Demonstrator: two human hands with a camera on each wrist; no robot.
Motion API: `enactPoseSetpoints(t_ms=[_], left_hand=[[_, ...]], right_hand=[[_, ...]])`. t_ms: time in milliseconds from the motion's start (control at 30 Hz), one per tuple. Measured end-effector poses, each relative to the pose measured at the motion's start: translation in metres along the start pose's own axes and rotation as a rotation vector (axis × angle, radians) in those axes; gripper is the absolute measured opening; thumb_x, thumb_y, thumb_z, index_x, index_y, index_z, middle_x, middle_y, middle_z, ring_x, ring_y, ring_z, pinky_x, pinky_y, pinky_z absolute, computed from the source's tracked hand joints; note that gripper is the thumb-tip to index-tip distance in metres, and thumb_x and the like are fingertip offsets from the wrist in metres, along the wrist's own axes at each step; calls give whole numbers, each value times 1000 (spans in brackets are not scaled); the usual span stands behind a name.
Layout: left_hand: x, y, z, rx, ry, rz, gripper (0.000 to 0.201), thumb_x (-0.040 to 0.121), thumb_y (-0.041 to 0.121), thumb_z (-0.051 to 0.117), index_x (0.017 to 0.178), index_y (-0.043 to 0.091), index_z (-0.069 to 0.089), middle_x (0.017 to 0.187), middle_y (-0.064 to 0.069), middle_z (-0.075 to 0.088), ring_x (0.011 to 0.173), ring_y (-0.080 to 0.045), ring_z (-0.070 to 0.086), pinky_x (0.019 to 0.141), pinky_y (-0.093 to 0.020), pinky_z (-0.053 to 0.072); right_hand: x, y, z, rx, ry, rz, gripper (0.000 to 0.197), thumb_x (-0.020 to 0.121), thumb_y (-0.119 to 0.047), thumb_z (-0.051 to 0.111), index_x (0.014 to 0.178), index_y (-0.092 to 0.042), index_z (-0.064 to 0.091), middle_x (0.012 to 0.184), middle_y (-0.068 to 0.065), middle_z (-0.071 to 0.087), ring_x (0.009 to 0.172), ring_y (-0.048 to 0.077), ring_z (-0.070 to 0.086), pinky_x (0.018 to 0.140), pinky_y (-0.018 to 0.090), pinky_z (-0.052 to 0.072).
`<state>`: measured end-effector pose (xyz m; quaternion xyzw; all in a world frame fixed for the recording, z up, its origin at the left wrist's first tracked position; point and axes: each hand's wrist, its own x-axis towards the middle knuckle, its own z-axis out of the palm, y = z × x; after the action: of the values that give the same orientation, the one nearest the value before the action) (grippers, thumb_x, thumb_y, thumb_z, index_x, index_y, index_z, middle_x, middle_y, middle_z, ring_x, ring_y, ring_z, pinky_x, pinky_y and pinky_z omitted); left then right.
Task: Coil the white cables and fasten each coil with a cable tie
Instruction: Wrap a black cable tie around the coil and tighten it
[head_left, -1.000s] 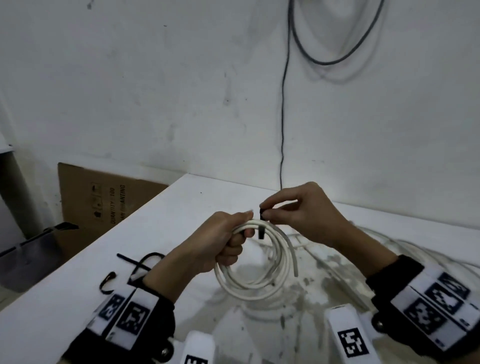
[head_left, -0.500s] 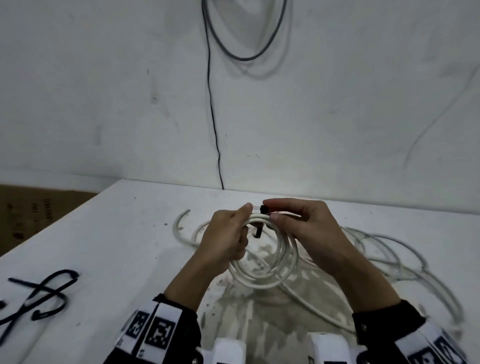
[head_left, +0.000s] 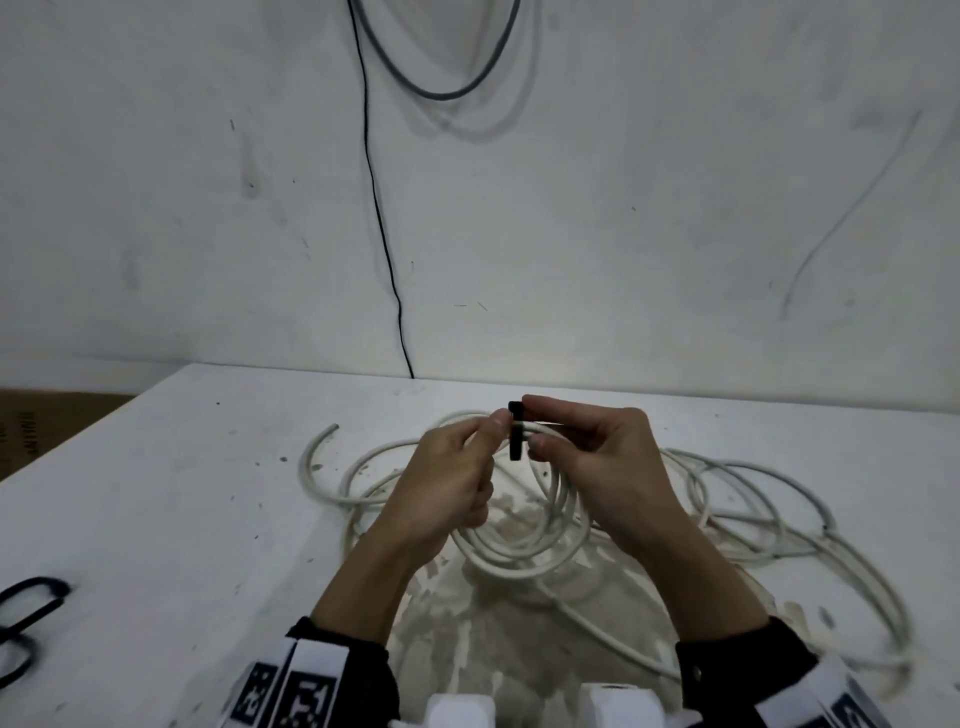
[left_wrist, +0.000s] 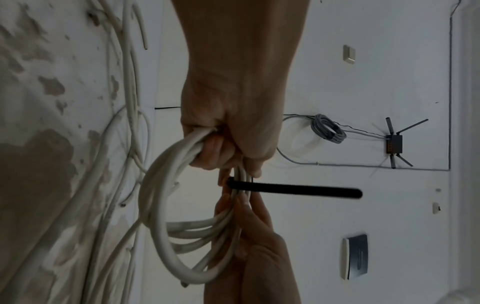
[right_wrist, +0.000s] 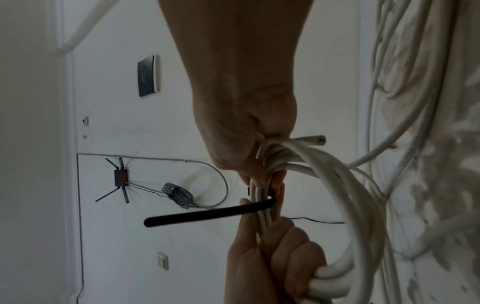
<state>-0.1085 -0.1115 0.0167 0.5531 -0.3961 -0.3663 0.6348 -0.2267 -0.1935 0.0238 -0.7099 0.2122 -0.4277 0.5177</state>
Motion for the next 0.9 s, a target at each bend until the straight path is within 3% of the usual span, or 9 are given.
enactPoseSetpoints(t_ms=[67, 233, 367, 467, 567, 633, 767, 900], left_hand=[[1, 0, -3, 42, 29, 36, 33, 93, 33, 51, 66, 21, 65, 46, 6, 20, 36, -7, 17, 39, -18, 18], [0, -2, -8, 150, 95, 132, 24, 94, 28, 53, 85, 16, 71, 40, 7, 27, 35, -10, 22, 40, -19, 23], [-2, -1, -7, 147, 209, 222, 21, 89, 24, 59, 73, 21, 73, 35, 9, 33, 36, -12, 24, 41, -19, 21], [-2, -1, -3, 130, 255, 261, 19, 87, 21, 63, 70, 18, 72, 33, 9, 41, 33, -7, 30, 38, -16, 26], [-3, 0, 3, 117, 247, 276, 16, 87, 16, 64, 74, 11, 72, 32, 12, 44, 29, 0, 35, 38, -11, 29], [-4, -1, 6, 123, 246, 279, 15, 86, 15, 64, 75, 9, 73, 33, 12, 45, 29, 0, 37, 38, -9, 29], [-2, -4, 4, 50, 268, 222, 16, 85, 20, 66, 74, 14, 75, 33, 10, 32, 32, -8, 22, 38, -18, 21], [-2, -3, 0, 20, 288, 205, 17, 85, 18, 66, 72, 12, 74, 34, 10, 28, 34, -10, 18, 39, -19, 17]], right_hand=[[0, 0, 4, -49, 8, -26, 32, 79, 9, 64, 97, -16, 74, 90, -6, 75, 89, 8, 70, 84, 22, 54], [-2, 1, 10, -99, 4, -43, 34, 82, 8, 62, 108, -12, 71, 98, -4, 75, 92, 7, 69, 87, 29, 55], [-4, -3, 7, -30, -140, -71, 46, 77, 13, 65, 113, -16, 67, 103, -3, 74, 97, 11, 69, 88, 28, 54], [-7, -10, 10, 64, -139, -69, 32, 74, -10, 74, 100, -27, 70, 96, -4, 75, 93, 11, 70, 80, 22, 54], [-7, -14, 15, 94, 40, -10, 11, 85, -19, 64, 89, -19, 75, 84, -3, 76, 82, 11, 72, 73, 23, 52], [-6, -15, 16, 120, 76, 79, 19, 88, -26, 59, 83, -16, 75, 81, -1, 76, 78, 12, 72, 71, 24, 51], [-6, -22, 16, 256, 23, 222, 34, 89, -37, 52, 74, -13, 73, 84, 1, 76, 79, 16, 72, 63, 15, 50], [-6, -24, 17, 401, -17, 292, 45, 78, -50, 52, 61, -12, 69, 78, 2, 74, 77, 19, 71, 62, 17, 53]])
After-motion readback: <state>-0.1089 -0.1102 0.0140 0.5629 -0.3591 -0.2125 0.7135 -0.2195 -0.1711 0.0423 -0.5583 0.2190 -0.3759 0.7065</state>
